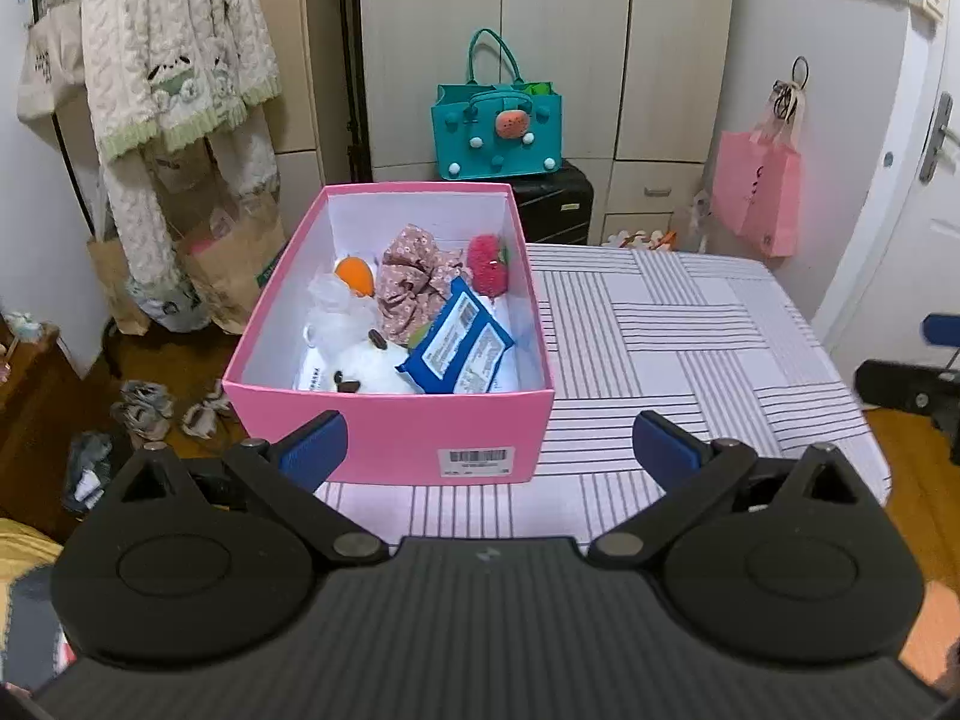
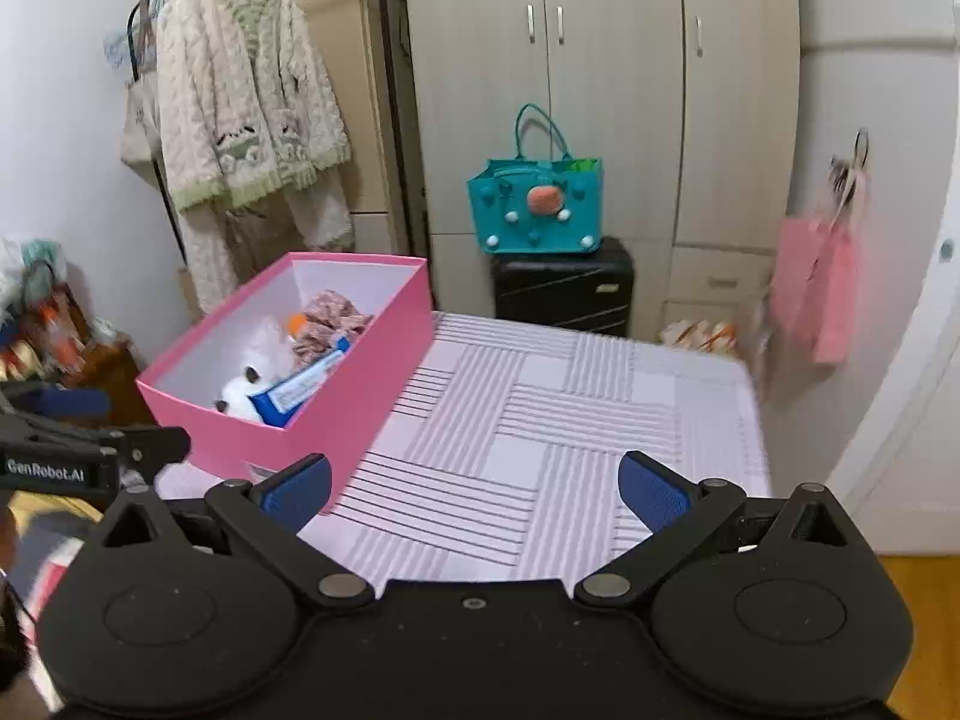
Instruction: Organize soft objects
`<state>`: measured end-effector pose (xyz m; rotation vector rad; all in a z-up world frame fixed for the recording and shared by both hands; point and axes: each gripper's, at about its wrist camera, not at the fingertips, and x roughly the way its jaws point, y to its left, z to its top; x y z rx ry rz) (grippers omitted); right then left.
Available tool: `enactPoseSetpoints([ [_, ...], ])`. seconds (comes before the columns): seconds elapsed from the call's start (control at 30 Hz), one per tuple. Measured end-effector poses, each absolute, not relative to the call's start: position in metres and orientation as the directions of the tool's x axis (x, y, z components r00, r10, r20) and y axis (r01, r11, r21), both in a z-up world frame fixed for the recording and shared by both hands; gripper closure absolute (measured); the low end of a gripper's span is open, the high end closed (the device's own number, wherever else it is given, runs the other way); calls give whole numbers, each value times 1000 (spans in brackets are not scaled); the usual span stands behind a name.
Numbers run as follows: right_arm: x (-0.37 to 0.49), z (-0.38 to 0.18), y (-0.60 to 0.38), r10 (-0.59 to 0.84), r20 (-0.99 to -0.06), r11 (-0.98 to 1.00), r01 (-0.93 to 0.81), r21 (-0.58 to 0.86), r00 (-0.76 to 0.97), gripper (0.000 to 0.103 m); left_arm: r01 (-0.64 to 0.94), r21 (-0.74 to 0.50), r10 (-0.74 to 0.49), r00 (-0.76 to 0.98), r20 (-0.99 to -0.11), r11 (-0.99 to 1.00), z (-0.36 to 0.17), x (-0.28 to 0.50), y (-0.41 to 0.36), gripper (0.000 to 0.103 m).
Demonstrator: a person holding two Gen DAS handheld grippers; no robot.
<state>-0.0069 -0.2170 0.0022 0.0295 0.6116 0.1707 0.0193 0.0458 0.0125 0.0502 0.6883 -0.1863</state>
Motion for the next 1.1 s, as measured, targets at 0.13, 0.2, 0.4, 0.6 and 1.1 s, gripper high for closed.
enactPoseSetpoints([
  [0.13, -8, 6, -221, 140, -581, 990, -115, 78, 802, 0, 184, -22, -157, 761, -629, 983, 14, 17, 45, 0],
  [0.2, -7, 7, -227, 163, -589, 987, -123, 107, 791, 0, 187, -20, -159, 768, -621, 982, 15, 16, 44, 0],
  [0.4, -14, 5, -228, 147, -582, 989, -128, 74, 799, 0, 185, 4, -146, 785, -603, 983, 14, 13, 39, 0],
  [0.6, -34, 3, -223, 117, -538, 992, -120, 30, 835, 0, 172, 17, -132, 811, -570, 985, 12, 8, 36, 0],
  [1.1, -57, -2, -216, -21, -467, 1000, 7, -30, 884, 0, 185, 30, -145, 853, -501, 982, 3, -11, 32, 0],
])
